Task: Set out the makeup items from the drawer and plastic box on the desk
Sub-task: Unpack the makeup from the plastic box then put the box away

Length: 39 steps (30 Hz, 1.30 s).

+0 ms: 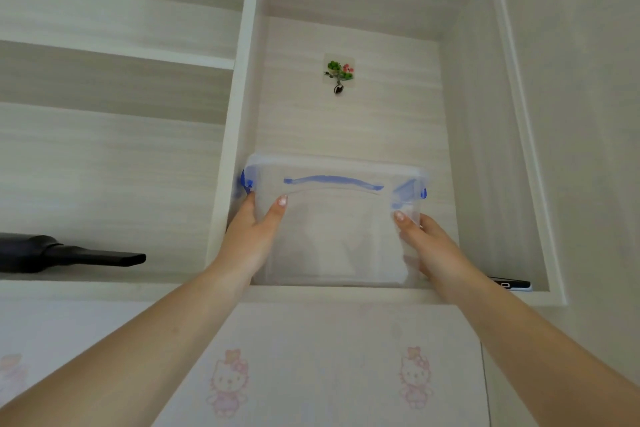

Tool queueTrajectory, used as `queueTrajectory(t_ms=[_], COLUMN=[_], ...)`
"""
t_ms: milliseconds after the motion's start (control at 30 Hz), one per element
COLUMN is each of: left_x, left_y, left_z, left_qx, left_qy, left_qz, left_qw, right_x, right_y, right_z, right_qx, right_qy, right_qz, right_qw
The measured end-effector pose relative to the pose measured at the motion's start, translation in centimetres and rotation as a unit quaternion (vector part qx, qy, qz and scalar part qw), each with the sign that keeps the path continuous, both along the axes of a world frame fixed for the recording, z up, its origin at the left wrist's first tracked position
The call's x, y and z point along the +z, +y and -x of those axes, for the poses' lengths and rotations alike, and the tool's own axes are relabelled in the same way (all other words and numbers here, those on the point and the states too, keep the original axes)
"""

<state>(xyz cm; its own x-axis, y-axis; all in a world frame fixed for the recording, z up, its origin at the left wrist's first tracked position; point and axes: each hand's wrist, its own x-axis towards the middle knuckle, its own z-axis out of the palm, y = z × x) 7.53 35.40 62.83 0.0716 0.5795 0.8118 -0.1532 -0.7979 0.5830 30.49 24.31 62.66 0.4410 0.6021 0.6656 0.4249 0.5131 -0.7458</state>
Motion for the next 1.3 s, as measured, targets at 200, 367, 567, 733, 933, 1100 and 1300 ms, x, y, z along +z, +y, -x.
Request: queueTrajectory(t_ms=[200, 367, 567, 733, 933, 1100, 1300], left_x=[-0.3, -0.6, -3.2, -7.4, -16.3, -22.7, -28.6], left_y=[-0.7, -1.3, -4.1, -6.7, -8.8, -9.1, -9.3], left_z=[-0.2, 0.2, 1.4, 3.4, 9.3, 13.7, 20.9], left_qx=[0.003, 0.020, 0.010, 0.019, 0.014, 0.016, 0.029], left_qy=[-0.015, -0.007, 0.042, 0.048, 0.122, 0.139, 0.145], left_qz=[0.005, 0.001, -0.046, -0.046, -0.040, 0.034, 0.133], left_qw=[1.000, 1.000, 0.998, 0.998, 0.992, 0.990, 0.980], right_x=[-0.3, -0.9, -3.6, -7.8, -14.1, -19.2, -25.6], right_y=[0.1, -0.6, -1.7, -3.9, -6.6, -5.5, -3.6], right_z=[0.4, 1.7, 3.4, 6.5, 10.5, 13.9, 19.2], right_qx=[-0.056, -0.115, -0.094, -0.059, 0.010, 0.076, 0.146], right_qy=[-0.025, -0.058, -0.008, -0.056, -0.151, -0.151, -0.129], right_qz=[-0.009, -0.051, -0.152, -0.181, -0.162, -0.086, 0.055], right_qw=[0.998, 0.990, 0.984, 0.980, 0.975, 0.982, 0.979])
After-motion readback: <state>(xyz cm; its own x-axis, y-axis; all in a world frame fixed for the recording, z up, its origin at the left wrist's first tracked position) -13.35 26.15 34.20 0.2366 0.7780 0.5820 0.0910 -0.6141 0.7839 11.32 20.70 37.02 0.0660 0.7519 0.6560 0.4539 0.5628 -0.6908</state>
